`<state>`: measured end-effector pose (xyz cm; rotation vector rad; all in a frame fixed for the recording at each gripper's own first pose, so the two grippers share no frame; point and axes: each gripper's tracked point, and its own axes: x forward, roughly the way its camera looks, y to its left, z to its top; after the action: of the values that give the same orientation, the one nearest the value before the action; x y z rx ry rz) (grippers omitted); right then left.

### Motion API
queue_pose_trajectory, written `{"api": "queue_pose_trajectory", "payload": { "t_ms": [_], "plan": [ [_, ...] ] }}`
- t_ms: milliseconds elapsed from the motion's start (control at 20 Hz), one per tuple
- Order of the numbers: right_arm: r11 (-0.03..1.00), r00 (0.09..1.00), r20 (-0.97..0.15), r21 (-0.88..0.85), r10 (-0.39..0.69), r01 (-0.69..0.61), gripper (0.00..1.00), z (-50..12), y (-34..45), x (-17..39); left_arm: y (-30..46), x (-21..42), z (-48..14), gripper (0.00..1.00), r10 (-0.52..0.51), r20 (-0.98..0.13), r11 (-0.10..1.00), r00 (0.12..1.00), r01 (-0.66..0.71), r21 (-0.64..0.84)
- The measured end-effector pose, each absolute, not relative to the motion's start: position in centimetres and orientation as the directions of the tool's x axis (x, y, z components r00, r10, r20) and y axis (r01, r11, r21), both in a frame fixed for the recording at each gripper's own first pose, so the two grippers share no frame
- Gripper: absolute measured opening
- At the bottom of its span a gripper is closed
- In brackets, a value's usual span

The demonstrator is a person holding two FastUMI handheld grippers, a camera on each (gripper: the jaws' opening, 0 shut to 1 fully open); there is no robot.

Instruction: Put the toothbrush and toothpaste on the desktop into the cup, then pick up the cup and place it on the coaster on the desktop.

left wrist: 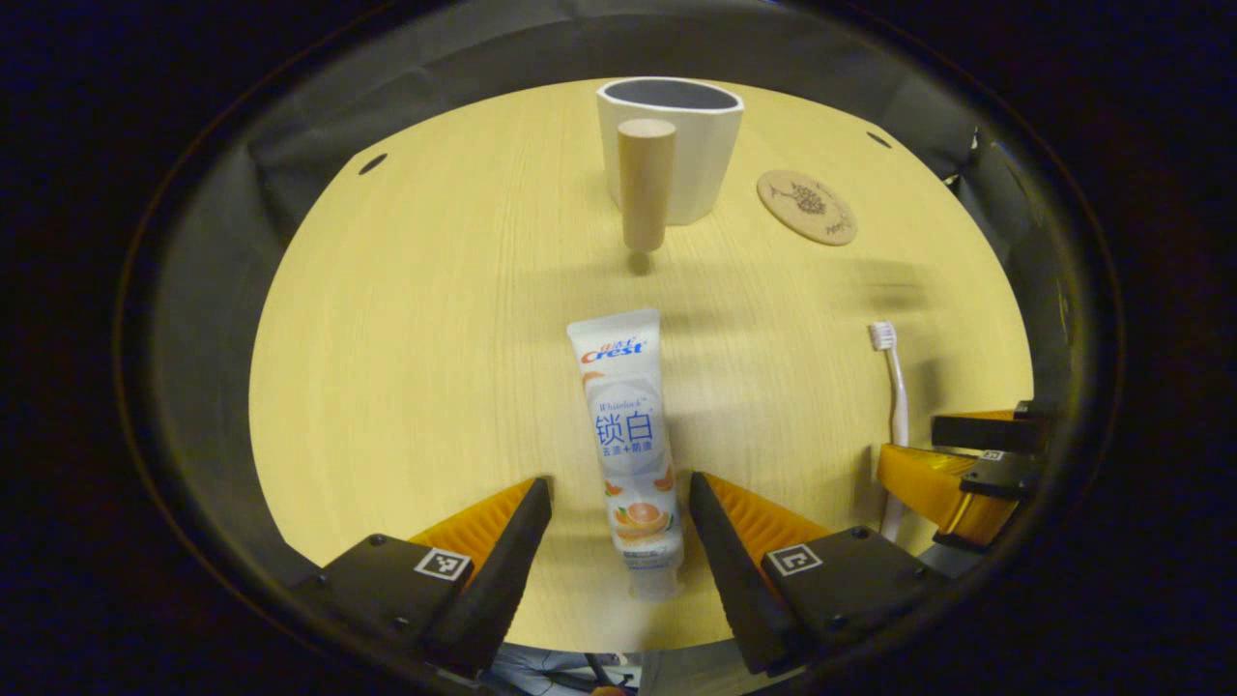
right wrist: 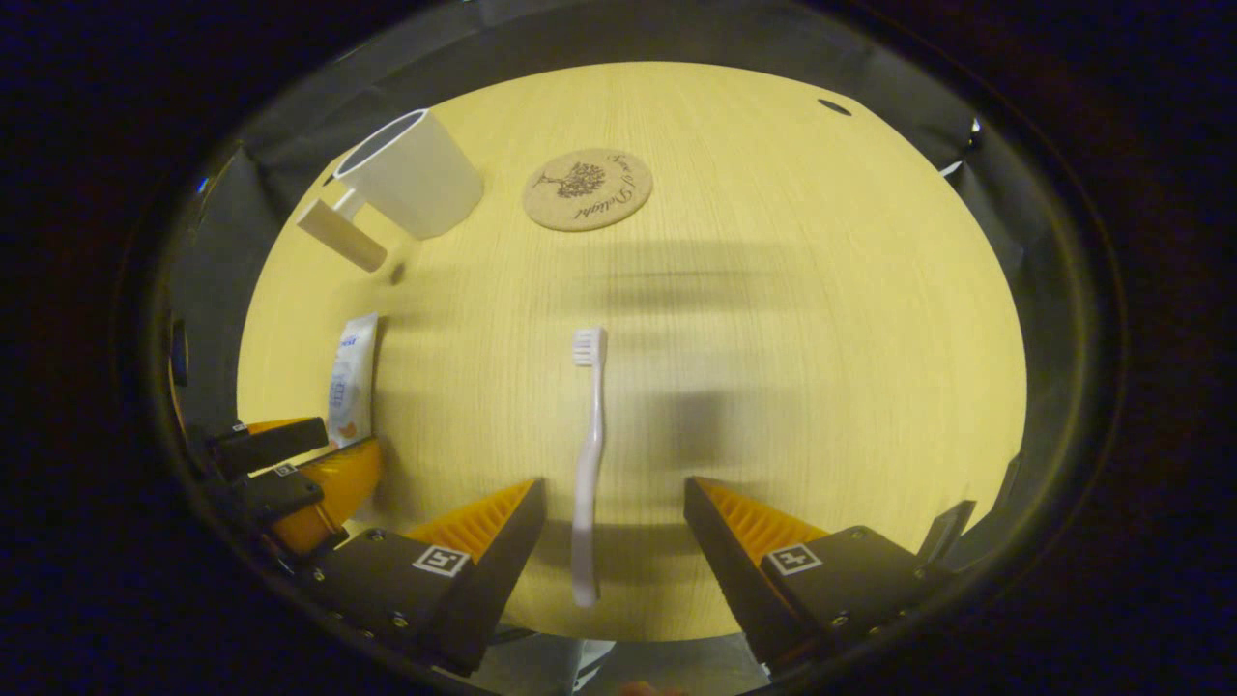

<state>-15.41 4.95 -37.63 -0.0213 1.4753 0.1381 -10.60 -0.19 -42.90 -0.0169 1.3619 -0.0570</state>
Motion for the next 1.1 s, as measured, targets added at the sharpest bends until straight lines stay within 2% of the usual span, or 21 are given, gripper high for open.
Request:
{"api": "queue_pose_trajectory", "payload": {
  "t_ms": [150,250,450,500,600,650,700,750,800,850,950,1000,1050,1100],
  "plan": [
    [0.995,0.019,-1.0,0.008,0.01,-0.095,0.97,-37.9,4.9,-15.8,-0.3,-10.1,-43.0,0.94,-0.06,-0.982,0.998,0.178,0.03,-0.056],
    [0.994,0.009,-1.0,-0.003,-0.002,-0.11,0.99,-38.0,5.4,-15.3,-0.3,-10.1,-43.2,0.94,-0.089,-0.987,0.996,0.137,0.022,-0.087],
    [0.996,-0.054,-0.998,-0.013,-0.018,-0.091,0.93,-37.8,5.4,-15.0,-0.2,-9.8,-43.3,0.95,-0.093,-0.994,0.996,0.062,0.014,-0.092],
    [0.996,-0.062,-0.998,-0.013,-0.018,-0.092,0.87,-37.8,5.4,-14.9,-0.3,-9.7,-43.4,0.93,-0.091,-0.995,0.996,0.05,0.017,-0.09],
    [0.996,-0.067,-0.998,-0.017,-0.023,-0.091,0.84,-37.7,5.1,-14.9,-0.8,-9.6,-43.4,0.91,-0.091,-0.995,0.996,0.034,0.016,-0.09],
    [0.996,-0.067,-0.997,-0.016,-0.022,-0.088,0.7,-37.7,4.9,-14.9,-0.9,-9.7,-43.3,0.8,-0.092,-0.995,0.996,0.031,0.017,-0.091],
    [0.996,-0.067,-0.997,-0.019,-0.025,-0.086,0.55,-37.9,4.5,-14.9,-1.2,-9.6,-43.1,0.75,-0.093,-0.995,0.996,0.032,0.016,-0.092],
    [0.998,-0.065,-0.998,-0.015,-0.02,-0.068,0.43,-37.7,4.5,-14.7,-1.3,-9.5,-43.2,0.58,-0.087,-0.996,0.996,0.037,0.006,-0.087],
    [0.997,-0.075,-0.997,-0.008,-0.013,-0.072,0.18,-37.8,4.5,-14.9,-1.3,-9.6,-43.0,0.49,-0.084,-0.996,0.996,0.034,-0.006,-0.085],
    [0.996,-0.078,-0.997,-0.002,-0.009,-0.084,0.18,-37.9,4.4,-14.9,-1.4,-9.7,-43.3,0.49,-0.085,-0.996,0.996,0.037,-0.018,-0.085],
    [0.997,-0.067,-0.998,-0.015,-0.02,-0.071,0.17,-37.8,4.3,-14.9,-1.7,-9.6,-43.2,0.35,-0.083,-0.995,0.995,0.048,-0.044,-0.085],
    [0.997,-0.057,-0.998,-0.013,-0.017,-0.074,0.04,-38.0,4.2,-14.7,-1.5,-9.4,-42.8,0.33,-0.079,-0.995,0.996,0.065,-0.046,-0.082],
    [0.997,-0.053,-0.998,-0.013,-0.017,-0.075,0.04,-38.0,4.3,-14.7,-1.6,-9.6,-43.1,0.26,-0.079,-0.994,0.995,0.072,-0.058,-0.083],
    [0.997,-0.052,-0.999,-0.012,-0.016,-0.076,0.04,-38.0,4.3,-14.7,-1.5,-9.4,-42.8,0.24,-0.077,-0.993,0.994,0.088,-0.065,-0.083]
  ]
}}
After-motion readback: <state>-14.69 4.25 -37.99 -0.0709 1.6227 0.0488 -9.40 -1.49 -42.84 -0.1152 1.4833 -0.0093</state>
